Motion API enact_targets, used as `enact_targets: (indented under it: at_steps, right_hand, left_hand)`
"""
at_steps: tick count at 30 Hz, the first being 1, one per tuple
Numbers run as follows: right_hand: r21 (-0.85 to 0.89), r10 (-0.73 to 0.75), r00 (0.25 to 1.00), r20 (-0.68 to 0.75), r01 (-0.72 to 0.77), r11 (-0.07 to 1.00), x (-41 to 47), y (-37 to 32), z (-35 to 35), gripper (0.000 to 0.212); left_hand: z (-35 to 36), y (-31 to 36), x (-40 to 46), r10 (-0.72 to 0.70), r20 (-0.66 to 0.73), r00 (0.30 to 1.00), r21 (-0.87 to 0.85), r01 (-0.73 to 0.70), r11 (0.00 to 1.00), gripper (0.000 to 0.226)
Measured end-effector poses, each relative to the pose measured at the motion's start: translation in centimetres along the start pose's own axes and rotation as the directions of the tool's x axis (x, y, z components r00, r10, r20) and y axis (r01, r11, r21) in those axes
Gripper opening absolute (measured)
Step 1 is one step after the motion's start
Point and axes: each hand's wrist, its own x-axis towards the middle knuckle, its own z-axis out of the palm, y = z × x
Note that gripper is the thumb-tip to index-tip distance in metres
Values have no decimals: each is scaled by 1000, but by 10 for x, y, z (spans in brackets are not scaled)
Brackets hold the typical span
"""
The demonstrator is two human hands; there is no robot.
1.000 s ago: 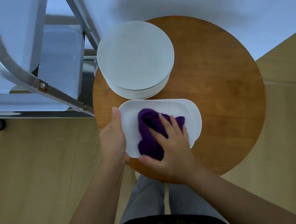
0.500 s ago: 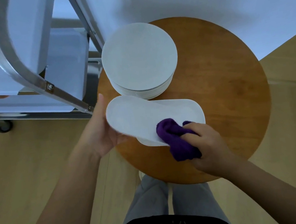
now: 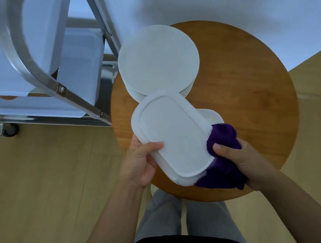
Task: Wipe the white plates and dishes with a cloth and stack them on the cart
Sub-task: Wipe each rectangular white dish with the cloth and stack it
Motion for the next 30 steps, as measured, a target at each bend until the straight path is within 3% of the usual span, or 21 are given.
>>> enact_targets:
  at_steps: [2, 4, 6, 8, 10, 11, 13, 16, 22, 26, 30]
  right_hand:
    - [-409, -105, 980, -172, 26, 912, 1, 6, -2, 31]
    - [-579, -329, 912, -244, 135, 804, 0, 7, -5, 23]
    - [-607, -534, 839, -105, 372, 702, -3, -3, -8, 29]
    - [-738, -642, 730, 233, 563, 372, -2, -18, -5, 37]
    - [-801, -500, 682, 534, 597, -40, 5, -29, 8, 68]
    - [-783, -397, 685, 611, 596, -177, 9, -35, 16, 78]
    - [-718, -245, 675, 695, 641, -270, 17, -47, 30, 80]
    - [-683, -193, 655, 731, 701, -207, 25, -63, 34, 75]
    - [-746, -334, 740, 584, 652, 139, 34, -67, 32, 80]
    - [-652, -544, 749, 378, 632, 418, 33, -63, 26, 73]
    - [-421, -613, 789, 23, 564, 710, 30, -41, 32, 65]
  left_hand:
    - [-3, 7, -2, 50, -15, 999, 143, -47, 989, 74]
    - [-6, 16, -3, 62, 10, 998, 301, -62, 952, 70]
    - [-4, 23, -2, 13, 57, 998, 435, -37, 900, 67]
    - [5, 27, -1, -103, 132, 986, 529, 18, 849, 66]
    - [17, 30, -2, -235, 214, 948, 582, 69, 811, 61]
    - [22, 31, -2, -265, 260, 929, 613, 53, 788, 53]
    - [31, 37, -7, -288, 311, 906, 690, -7, 724, 39]
    - [34, 45, -11, -322, 309, 895, 731, -7, 682, 48]
    - [39, 54, -15, -299, 349, 888, 691, -28, 722, 56]
    - [45, 58, -19, -164, 371, 914, 580, -91, 809, 68]
    - [49, 50, -17, -46, 365, 930, 439, -129, 889, 68]
